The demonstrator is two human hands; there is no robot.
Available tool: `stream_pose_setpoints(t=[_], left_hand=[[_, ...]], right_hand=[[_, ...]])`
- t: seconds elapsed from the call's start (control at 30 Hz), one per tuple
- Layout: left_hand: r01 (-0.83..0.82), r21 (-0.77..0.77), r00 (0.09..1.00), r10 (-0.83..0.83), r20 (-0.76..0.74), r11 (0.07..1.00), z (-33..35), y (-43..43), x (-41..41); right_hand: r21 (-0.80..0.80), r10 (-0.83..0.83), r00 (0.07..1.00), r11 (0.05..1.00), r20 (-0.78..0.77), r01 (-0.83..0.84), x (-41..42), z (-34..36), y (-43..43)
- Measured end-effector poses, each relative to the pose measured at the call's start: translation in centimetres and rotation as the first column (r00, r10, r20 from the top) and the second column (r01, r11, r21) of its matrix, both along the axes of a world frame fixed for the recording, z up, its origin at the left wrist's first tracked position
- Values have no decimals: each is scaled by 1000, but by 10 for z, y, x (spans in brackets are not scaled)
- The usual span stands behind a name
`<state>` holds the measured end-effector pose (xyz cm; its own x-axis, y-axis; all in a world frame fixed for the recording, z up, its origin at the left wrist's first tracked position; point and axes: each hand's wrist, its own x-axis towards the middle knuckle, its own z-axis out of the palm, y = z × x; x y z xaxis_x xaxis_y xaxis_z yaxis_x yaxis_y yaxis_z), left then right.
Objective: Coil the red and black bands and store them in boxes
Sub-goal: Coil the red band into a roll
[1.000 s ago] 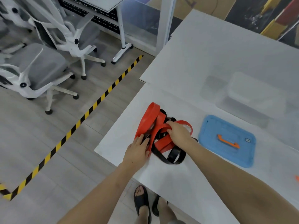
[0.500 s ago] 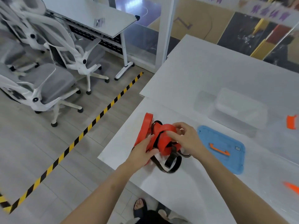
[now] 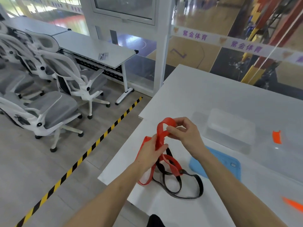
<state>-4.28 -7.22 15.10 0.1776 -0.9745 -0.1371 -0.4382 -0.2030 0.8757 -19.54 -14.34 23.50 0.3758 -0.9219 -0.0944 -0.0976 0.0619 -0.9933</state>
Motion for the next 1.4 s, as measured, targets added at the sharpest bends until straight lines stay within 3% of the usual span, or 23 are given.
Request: stream_pose_setpoints(t=[0.27, 0.47, 0.7, 0.83, 1.0, 1.1, 1.2, 1.27, 1.4], left_hand=[[-31, 25, 1000, 31, -1, 999, 18, -4, 10], [73, 13, 996, -72, -55, 997, 20, -1, 1], [-81, -49, 973, 68, -220, 996, 44, -13, -3], [-177, -116, 958, 145, -246, 977, 70, -27, 2], [-204, -208, 885, 89, -457, 957, 120, -37, 4], [-222, -220, 832, 67, -551, 950, 145, -41, 4], [-226, -248, 811, 41, -584, 942, 170, -43, 5], [-234, -260, 804, 36, -593, 937, 186, -45, 8], [-347, -224, 685, 83, -724, 911, 205, -48, 26]], right_hand=[[57, -57, 998, 997, 3, 56, -16, -18, 3], [-41, -57, 997, 998, -47, 55, -8, -2, -8], [-67, -78, 997, 995, -25, 76, -12, -17, -11], [-48, 33, 999, 998, -4, -34, -15, -37, -3], [-41, 270, 948, 959, -167, -280, -7, -46, -1], [-70, 298, 927, 945, -230, -321, 3, -41, -3], [-88, 258, 934, 954, -247, -287, 13, -34, -6], [-138, 131, 959, 976, -250, -170, 20, -28, -11], [-125, 75, 980, 987, -182, -98, 27, 6, -15]])
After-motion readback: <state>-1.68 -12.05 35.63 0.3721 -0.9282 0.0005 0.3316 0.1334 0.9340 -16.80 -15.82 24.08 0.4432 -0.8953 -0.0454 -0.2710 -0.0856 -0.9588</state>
